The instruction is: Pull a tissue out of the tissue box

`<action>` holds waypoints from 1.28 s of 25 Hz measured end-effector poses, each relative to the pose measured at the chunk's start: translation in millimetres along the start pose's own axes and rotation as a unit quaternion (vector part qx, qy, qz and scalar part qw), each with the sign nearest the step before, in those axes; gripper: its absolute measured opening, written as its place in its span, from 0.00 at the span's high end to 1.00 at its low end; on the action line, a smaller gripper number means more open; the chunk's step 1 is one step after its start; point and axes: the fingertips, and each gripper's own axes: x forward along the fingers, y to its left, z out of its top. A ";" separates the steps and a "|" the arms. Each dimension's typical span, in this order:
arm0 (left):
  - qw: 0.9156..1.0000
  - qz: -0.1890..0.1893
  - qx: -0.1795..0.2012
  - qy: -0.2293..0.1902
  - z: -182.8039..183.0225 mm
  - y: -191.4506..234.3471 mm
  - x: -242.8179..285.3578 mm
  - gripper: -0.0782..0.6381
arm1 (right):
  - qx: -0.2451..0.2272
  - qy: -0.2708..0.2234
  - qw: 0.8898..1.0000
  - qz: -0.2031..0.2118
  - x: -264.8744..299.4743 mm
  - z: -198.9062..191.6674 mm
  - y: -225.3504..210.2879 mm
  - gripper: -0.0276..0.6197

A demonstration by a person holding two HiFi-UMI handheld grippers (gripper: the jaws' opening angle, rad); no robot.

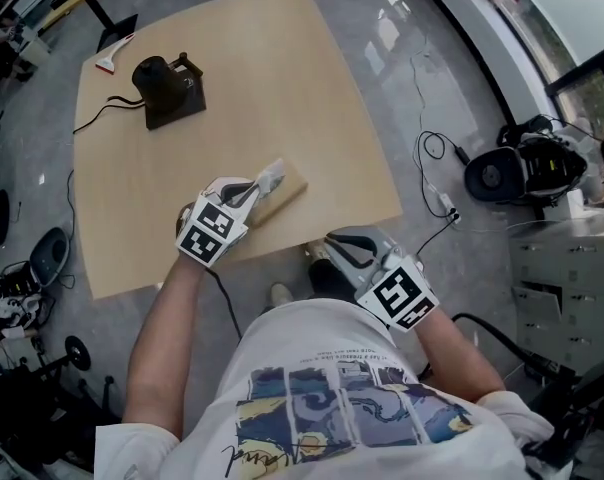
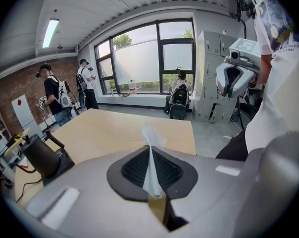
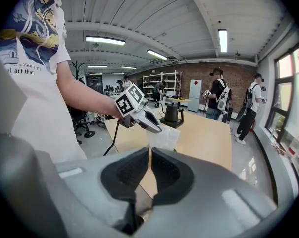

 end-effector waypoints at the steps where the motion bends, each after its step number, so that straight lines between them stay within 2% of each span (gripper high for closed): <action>1: 1.000 0.001 0.002 -0.001 1.3 -1.1 -1.5 0.89 | 0.000 0.000 1.000 -0.002 -0.9 -0.3 1.3 0.92; 17: 0.998 0.001 0.013 -0.062 38.2 -28.1 -54.6 0.89 | -0.003 -0.007 1.000 -0.014 -8.6 -5.2 29.8 0.92; 24: 0.995 -0.001 0.015 -0.099 59.4 -50.2 -95.0 0.89 | -0.008 -0.003 1.000 -0.013 -14.2 -4.8 47.4 0.92; 32: 0.992 -0.006 0.015 -0.129 62.1 -71.6 -147.9 0.89 | -0.010 0.002 1.000 -0.010 -3.1 -3.9 69.9 0.92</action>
